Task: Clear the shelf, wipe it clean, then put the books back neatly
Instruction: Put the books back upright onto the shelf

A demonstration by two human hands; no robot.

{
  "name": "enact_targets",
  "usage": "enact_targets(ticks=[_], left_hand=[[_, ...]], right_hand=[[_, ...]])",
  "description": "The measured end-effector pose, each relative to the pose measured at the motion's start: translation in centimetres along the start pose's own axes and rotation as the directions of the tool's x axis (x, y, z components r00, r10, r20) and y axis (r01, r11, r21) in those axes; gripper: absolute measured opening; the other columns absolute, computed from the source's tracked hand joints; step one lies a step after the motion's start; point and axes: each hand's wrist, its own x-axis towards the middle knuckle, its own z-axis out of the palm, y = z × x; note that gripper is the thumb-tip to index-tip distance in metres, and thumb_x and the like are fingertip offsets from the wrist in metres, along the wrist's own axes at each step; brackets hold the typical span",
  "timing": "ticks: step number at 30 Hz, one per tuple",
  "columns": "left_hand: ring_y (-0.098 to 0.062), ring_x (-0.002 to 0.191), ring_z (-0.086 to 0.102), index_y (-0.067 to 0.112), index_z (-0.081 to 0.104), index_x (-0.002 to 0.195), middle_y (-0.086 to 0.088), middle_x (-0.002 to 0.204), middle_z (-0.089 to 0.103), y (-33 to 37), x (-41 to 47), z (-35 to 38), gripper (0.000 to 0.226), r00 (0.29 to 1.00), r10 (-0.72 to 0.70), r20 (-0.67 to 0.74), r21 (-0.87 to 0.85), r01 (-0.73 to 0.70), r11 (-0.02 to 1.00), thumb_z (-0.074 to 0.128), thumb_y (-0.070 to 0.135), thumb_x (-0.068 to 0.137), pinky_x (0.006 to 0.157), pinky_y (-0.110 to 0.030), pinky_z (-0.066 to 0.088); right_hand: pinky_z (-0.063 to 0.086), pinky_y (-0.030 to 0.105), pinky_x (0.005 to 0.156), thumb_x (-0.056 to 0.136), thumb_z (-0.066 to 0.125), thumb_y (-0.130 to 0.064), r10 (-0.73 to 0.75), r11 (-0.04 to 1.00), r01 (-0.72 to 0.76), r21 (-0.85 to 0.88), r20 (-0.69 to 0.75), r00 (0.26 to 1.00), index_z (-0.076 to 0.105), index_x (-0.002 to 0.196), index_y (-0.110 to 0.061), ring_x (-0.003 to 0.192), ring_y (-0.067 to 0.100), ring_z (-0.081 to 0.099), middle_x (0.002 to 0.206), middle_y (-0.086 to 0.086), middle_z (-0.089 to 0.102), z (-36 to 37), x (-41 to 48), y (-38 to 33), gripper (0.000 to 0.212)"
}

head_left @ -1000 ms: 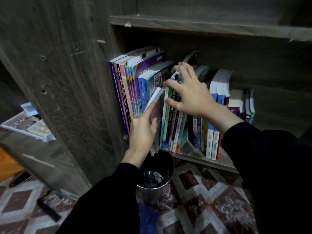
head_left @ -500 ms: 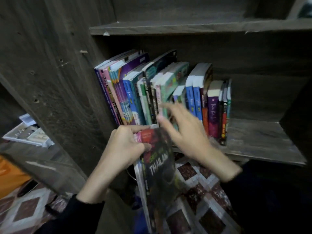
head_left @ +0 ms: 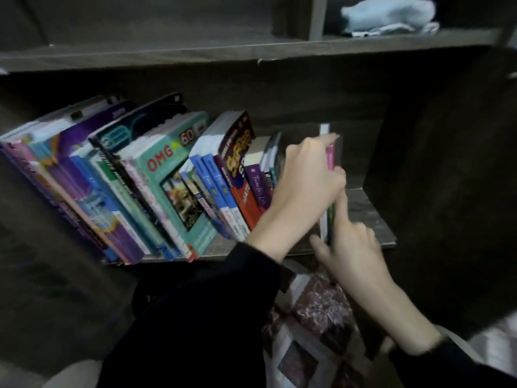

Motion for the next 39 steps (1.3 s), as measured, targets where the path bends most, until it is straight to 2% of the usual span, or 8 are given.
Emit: enact_targets(ticks=[4,7,16,21,28,32,35,39], left_hand=[[-0.019,0.121,0.044,0.028,0.039,0.144,-0.005,0.134,0.055,-2.3,3.0,1.5,0.053,0.991,0.081,0.108,0.071,-0.089,0.994,0.056,0.023,0.095,0.082,-0.007,0.024],[-0.023,0.136,0.037,0.021,0.044,0.142,-0.007,0.141,0.050,-5.5,3.9,1.0,0.051,0.984,0.159,0.084,0.166,-0.171,0.971,0.059,0.022,0.094,0.109,-0.023,0.026],[-0.023,0.147,0.006,0.023,0.040,0.143,-0.007,0.152,0.034,-12.8,1.8,-0.1,0.049,0.970,0.242,0.031,0.524,-0.222,0.822,0.046,0.040,0.097,0.114,-0.034,-0.013],[-0.022,0.146,0.015,0.019,0.043,0.141,-0.010,0.149,0.038,-13.9,1.9,1.6,0.064,0.956,0.279,0.091,0.519,-0.285,0.806,0.044,0.056,0.088,0.114,-0.036,-0.014],[-0.027,0.136,0.039,0.014,0.050,0.137,-0.011,0.141,0.050,-15.6,4.4,3.4,0.050,0.960,0.281,-0.006,0.588,-0.224,0.777,0.058,0.035,0.092,0.116,-0.044,-0.003],[-0.026,0.139,0.035,0.013,0.047,0.139,-0.012,0.144,0.045,-15.9,4.2,4.0,0.051,0.954,0.299,-0.029,0.594,-0.224,0.773,0.055,0.036,0.094,0.117,-0.042,-0.005],[-0.021,0.143,0.026,0.015,0.047,0.139,-0.009,0.148,0.040,-15.9,2.8,3.5,0.045,0.947,0.317,-0.057,0.465,-0.256,0.847,0.051,0.031,0.098,0.120,-0.040,0.004],[-0.024,0.136,0.038,0.012,0.061,0.125,-0.009,0.138,0.052,-16.9,-1.1,0.5,0.032,0.877,0.427,-0.219,0.396,-0.320,0.861,0.054,0.012,0.094,0.118,-0.030,0.020]], right_hand=[[0.044,0.041,0.080,0.094,0.052,-0.020,0.048,0.987,-0.031,0.157,-0.100,0.994,-0.015,0.150,-0.019,0.093,0.040,0.063,0.102,0.022,0.067,4.5,6.5,1.5,0.088],[0.044,0.041,0.082,0.096,0.050,-0.021,0.014,0.990,0.000,0.138,-0.098,0.995,-0.018,0.147,-0.027,0.094,0.040,0.063,0.104,0.023,0.067,7.5,9.1,1.7,0.085],[0.027,0.041,0.115,0.089,0.065,-0.030,-0.253,0.892,0.103,0.441,0.296,0.921,-0.007,0.140,-0.062,0.139,0.019,0.032,0.155,-0.008,0.027,12.7,9.5,7.5,0.094],[0.037,0.021,0.095,0.085,0.070,-0.030,-0.180,0.899,0.056,0.434,0.250,0.951,0.002,0.141,-0.062,0.117,0.021,0.056,0.129,0.008,0.060,13.0,11.7,7.7,0.094],[0.043,0.025,0.087,0.076,0.078,-0.034,-0.165,0.936,0.039,0.349,0.339,0.926,-0.005,0.142,-0.059,0.090,0.016,0.061,0.109,0.004,0.064,12.5,13.7,8.1,0.109],[0.049,0.030,0.077,0.082,0.068,-0.006,-0.146,0.940,-0.003,0.342,0.409,0.901,-0.007,0.142,-0.058,0.086,0.024,0.063,0.103,0.007,0.063,12.1,13.1,7.8,0.109],[0.050,0.028,0.080,0.080,0.051,0.009,-0.045,0.909,-0.074,0.411,0.274,0.961,0.022,0.149,-0.040,0.101,0.024,0.062,0.125,0.009,0.058,11.9,12.5,6.2,0.090],[0.041,0.040,0.101,0.078,0.046,0.009,0.062,0.830,0.063,0.554,-0.203,0.977,0.055,0.129,-0.021,0.115,0.025,0.049,0.122,0.009,0.051,10.7,10.7,1.8,0.060]])
